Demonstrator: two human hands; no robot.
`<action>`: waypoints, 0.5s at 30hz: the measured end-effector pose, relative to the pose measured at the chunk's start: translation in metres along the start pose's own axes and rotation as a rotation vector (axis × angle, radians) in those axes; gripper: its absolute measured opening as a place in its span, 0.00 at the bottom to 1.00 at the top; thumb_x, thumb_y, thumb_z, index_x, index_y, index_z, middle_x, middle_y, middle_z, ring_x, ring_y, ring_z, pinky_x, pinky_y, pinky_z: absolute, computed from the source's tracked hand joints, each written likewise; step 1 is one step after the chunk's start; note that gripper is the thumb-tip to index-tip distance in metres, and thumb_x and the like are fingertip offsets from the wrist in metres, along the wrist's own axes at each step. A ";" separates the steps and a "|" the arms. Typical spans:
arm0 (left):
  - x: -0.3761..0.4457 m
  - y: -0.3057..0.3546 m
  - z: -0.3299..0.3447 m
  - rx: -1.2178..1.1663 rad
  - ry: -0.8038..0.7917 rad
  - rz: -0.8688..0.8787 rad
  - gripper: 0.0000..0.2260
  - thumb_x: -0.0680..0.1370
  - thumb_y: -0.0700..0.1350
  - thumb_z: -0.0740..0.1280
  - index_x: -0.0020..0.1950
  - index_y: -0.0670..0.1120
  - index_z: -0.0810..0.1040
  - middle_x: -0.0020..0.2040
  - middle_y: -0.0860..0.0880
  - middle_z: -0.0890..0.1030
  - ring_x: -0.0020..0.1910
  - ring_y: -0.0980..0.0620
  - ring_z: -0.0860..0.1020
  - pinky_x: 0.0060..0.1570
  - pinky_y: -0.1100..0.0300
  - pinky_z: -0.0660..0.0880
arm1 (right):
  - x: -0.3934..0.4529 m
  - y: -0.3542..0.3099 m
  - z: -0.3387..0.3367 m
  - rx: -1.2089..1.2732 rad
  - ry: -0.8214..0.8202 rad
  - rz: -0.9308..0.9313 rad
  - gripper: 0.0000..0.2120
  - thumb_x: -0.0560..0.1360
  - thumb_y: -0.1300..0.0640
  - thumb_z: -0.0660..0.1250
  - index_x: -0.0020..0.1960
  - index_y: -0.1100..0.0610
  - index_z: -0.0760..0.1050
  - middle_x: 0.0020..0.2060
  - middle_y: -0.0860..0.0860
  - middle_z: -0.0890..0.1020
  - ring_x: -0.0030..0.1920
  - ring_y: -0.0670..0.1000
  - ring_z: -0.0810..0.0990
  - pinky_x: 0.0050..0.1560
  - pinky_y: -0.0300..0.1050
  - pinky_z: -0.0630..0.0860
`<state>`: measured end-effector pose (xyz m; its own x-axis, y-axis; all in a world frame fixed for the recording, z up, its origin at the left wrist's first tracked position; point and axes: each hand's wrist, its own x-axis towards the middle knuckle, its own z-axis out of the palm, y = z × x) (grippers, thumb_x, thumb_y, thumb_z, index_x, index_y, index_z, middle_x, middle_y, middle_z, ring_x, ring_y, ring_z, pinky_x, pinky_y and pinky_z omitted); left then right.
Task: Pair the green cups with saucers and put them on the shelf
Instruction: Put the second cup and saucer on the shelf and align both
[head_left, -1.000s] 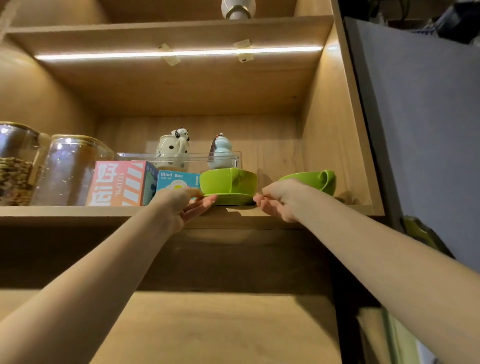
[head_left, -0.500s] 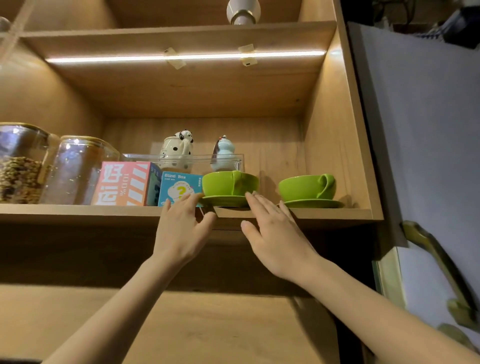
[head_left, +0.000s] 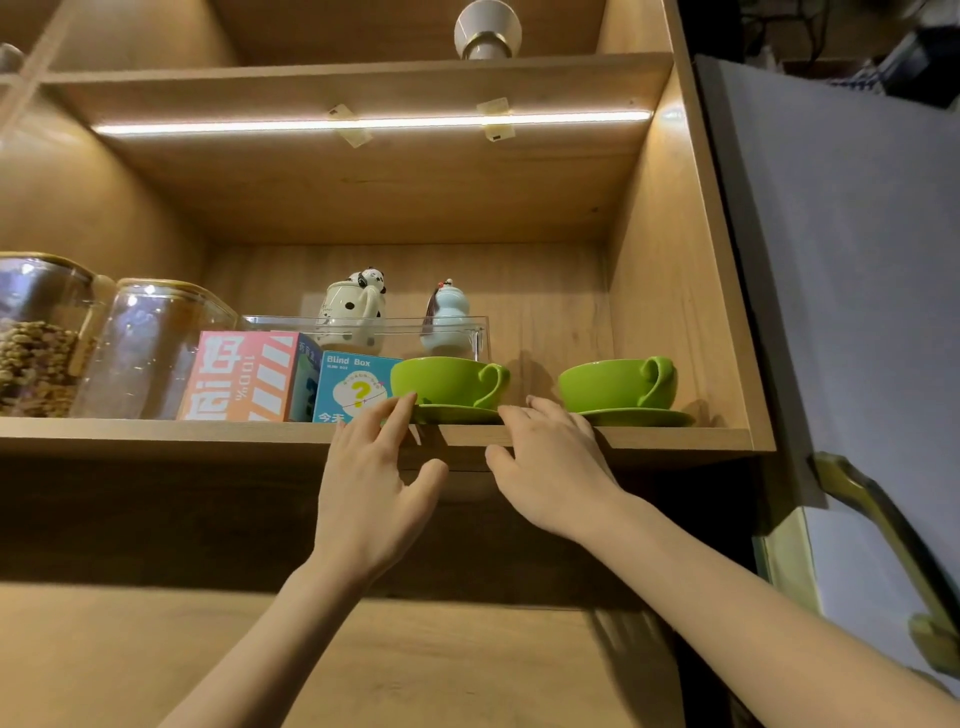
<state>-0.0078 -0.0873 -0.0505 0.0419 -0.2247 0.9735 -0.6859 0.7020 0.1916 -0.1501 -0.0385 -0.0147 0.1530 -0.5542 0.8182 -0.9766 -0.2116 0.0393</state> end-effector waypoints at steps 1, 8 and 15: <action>0.000 0.000 0.000 -0.010 0.006 0.001 0.36 0.64 0.61 0.49 0.72 0.52 0.61 0.71 0.49 0.67 0.69 0.52 0.62 0.68 0.53 0.61 | 0.001 0.000 0.000 -0.005 -0.005 0.005 0.22 0.79 0.51 0.53 0.70 0.57 0.63 0.71 0.52 0.68 0.74 0.52 0.57 0.73 0.52 0.52; -0.007 0.010 0.005 -0.009 0.011 0.045 0.35 0.65 0.60 0.49 0.72 0.54 0.61 0.72 0.49 0.65 0.71 0.52 0.59 0.73 0.50 0.55 | 0.005 -0.002 0.002 -0.054 -0.050 0.059 0.22 0.77 0.50 0.56 0.67 0.61 0.65 0.68 0.56 0.69 0.72 0.56 0.60 0.72 0.53 0.54; -0.011 0.027 0.016 0.075 0.011 0.074 0.34 0.67 0.61 0.48 0.73 0.53 0.58 0.74 0.48 0.61 0.74 0.50 0.55 0.73 0.53 0.49 | -0.006 0.003 0.007 0.043 0.130 -0.003 0.15 0.76 0.53 0.57 0.60 0.59 0.71 0.58 0.54 0.77 0.61 0.53 0.71 0.66 0.47 0.64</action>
<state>-0.0377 -0.0768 -0.0578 -0.0035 -0.1662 0.9861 -0.7397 0.6640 0.1093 -0.1527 -0.0412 -0.0240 0.1320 -0.4452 0.8856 -0.9683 -0.2491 0.0190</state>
